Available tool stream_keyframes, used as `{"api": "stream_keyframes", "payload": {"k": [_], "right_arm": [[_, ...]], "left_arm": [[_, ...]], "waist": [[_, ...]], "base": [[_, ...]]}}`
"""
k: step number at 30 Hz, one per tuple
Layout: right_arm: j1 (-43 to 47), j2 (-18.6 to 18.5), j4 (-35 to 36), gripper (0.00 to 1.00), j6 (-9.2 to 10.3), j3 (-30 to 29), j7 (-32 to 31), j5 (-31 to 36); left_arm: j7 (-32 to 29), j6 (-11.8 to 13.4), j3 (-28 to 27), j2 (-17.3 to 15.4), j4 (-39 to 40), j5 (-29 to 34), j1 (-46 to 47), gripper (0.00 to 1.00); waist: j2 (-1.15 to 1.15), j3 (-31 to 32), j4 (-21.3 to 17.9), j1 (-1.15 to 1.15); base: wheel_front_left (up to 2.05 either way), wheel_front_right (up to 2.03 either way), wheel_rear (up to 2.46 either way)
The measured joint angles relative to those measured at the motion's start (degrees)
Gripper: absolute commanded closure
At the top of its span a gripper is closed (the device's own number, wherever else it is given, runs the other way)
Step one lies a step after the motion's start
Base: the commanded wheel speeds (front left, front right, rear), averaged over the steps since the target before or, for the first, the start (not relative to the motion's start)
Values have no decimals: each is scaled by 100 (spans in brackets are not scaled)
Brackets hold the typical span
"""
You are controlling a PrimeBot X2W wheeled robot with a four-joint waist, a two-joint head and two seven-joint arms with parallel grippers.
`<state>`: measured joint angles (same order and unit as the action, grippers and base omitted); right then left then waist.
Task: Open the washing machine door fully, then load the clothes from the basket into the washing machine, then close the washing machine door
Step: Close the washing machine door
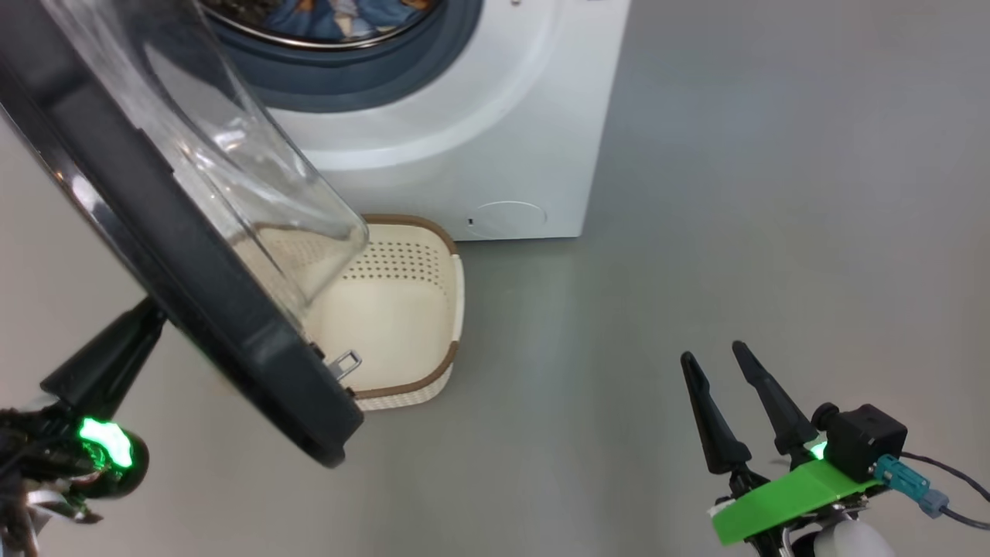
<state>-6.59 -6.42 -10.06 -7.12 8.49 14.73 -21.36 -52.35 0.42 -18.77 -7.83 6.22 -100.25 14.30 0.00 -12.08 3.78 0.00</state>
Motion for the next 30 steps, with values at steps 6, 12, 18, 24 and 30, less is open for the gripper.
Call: {"api": "stream_keyframes", "payload": {"k": [6,12,18,24,30], "right_arm": [[-106,91,1,0,0,-1,0,-40],[-109,138,-13,0,0,-1,0,-51],[-185,192,-33,0,0,3,0,-65],[-207,254,-32,0,0,-5,0,-96],[-308,272,-21,0,-1,-19,0,-162]], "left_arm": [[145,79,-9,25,-103,8,249,100],[252,79,46,154,-188,29,487,100],[327,22,142,157,-358,188,756,100],[557,-48,14,131,-600,291,1026,100],[760,-140,-144,74,-816,325,1299,100]], "waist": [[0,-47,-356,0],[0,-97,-724,0],[0,-144,-1079,0],[0,-244,-1407,0],[0,-399,-1704,0]], "base": [[0,0,0],[0,0,0],[0,0,0],[0,0,0],[0,0,0]]}}
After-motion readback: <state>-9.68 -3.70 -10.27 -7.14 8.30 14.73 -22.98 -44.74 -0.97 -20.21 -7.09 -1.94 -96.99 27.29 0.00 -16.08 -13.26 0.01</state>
